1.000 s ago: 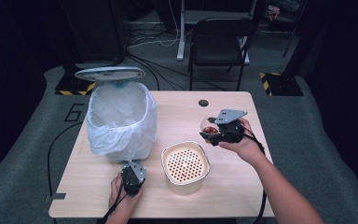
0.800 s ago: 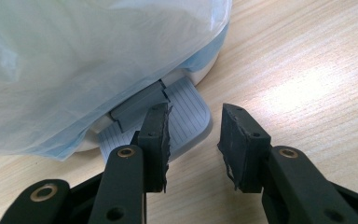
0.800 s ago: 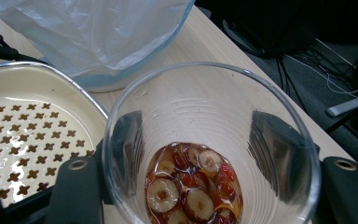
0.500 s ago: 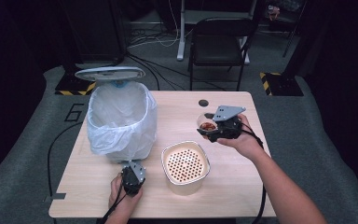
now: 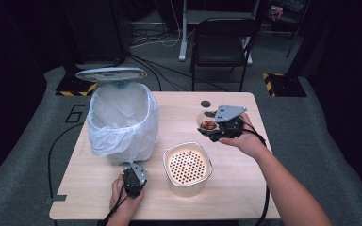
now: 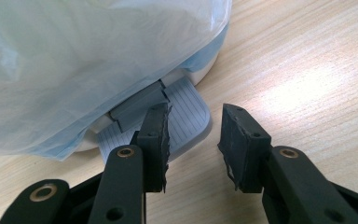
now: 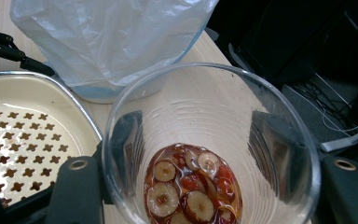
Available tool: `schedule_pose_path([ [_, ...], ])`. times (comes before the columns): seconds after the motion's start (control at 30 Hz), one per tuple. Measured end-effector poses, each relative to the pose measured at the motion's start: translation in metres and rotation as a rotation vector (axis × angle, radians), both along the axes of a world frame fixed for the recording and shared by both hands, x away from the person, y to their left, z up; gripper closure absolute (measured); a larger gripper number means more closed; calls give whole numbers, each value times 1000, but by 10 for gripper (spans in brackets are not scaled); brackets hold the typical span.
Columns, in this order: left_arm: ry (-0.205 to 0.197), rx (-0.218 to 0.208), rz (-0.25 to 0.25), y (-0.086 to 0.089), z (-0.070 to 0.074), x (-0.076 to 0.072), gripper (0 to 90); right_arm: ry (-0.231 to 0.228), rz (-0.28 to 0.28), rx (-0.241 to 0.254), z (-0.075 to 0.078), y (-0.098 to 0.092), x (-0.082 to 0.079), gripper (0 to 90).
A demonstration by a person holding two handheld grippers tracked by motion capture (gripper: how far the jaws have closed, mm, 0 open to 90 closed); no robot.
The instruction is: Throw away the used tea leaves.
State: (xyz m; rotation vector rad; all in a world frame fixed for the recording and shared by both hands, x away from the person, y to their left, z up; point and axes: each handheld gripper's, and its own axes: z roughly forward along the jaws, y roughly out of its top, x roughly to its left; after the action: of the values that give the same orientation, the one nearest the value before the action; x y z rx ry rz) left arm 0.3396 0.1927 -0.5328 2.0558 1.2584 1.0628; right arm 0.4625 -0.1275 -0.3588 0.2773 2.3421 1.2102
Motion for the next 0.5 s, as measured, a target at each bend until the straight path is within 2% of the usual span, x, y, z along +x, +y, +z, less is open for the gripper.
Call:
schedule_pose_path([
  [0.17, 0, 0, 0, 0, 0, 0, 621, -46, 36, -33, 3, 4, -8, 356],
  [0.37, 0, 0, 0, 0, 0, 0, 621, -174, 78, -118, 6, 14, -22, 366],
  [0.43, -3, -2, -1, 0, 0, 0, 621, -224, 87, -167, 5, 19, -27, 368],
  [0.5, -1, 0, 0, 0, 0, 0, 621, -247, 96, -184, 4, 22, -31, 371],
])
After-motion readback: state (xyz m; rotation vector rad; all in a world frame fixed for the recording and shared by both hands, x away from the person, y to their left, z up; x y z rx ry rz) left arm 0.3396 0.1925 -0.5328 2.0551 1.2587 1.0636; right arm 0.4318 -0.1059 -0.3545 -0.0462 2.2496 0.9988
